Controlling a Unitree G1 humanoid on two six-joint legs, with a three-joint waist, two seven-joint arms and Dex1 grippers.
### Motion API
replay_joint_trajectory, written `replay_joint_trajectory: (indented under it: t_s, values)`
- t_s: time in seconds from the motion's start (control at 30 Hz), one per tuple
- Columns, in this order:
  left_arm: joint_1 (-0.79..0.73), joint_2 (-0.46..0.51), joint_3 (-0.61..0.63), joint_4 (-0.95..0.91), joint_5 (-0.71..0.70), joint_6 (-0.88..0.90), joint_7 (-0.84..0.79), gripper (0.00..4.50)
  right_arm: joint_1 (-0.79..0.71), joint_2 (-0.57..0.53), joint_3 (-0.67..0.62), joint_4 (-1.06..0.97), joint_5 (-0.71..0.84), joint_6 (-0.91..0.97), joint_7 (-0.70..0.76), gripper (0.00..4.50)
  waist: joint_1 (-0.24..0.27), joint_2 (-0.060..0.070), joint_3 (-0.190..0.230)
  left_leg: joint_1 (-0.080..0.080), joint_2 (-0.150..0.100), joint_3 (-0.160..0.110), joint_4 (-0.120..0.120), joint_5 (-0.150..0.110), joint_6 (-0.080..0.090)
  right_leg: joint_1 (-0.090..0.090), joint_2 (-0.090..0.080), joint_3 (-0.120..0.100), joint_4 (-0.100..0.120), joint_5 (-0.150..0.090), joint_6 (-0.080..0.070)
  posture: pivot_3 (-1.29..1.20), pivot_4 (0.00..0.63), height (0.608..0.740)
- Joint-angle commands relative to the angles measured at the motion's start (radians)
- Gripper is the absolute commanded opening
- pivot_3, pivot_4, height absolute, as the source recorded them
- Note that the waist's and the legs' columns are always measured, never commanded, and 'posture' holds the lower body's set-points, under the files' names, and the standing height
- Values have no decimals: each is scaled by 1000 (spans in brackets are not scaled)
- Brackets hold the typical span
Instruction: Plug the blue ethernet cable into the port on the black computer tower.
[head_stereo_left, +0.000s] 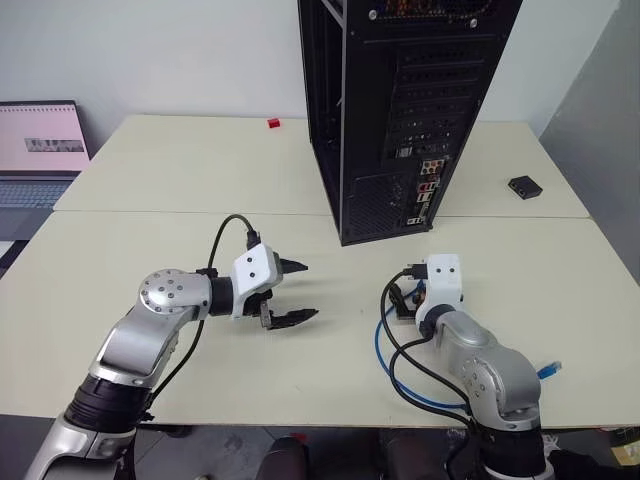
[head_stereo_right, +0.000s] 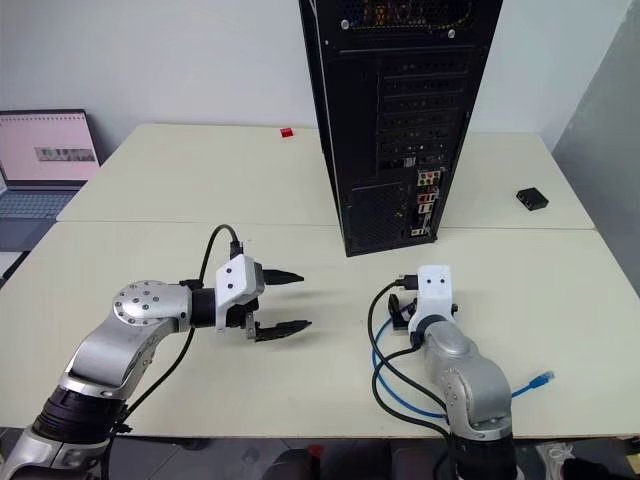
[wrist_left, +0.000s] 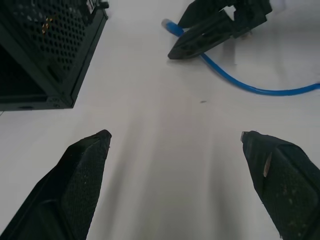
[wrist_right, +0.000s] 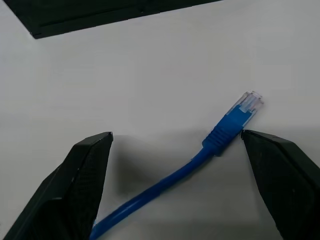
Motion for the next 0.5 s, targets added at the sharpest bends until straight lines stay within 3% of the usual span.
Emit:
replay_joint_trajectory:
  t_s: [0.03, 0.5]
  values:
    - [-38, -16, -28, -1, 8, -27, -20, 4500, -2, 19, -22, 19, -15, 14, -17, 3900, 0, 0, 0, 0, 0, 0, 0, 0, 0, 0, 0, 0, 0, 0, 0, 0, 150, 740]
    - [-90, -49, -54, 61, 38, -57, -33, 4500, -17, 42, -39, 16, -45, 24, -16, 580, -17, -1, -1, 0, 0, 0, 0, 0, 0, 0, 0, 0, 0, 0, 0, 0, 150, 740]
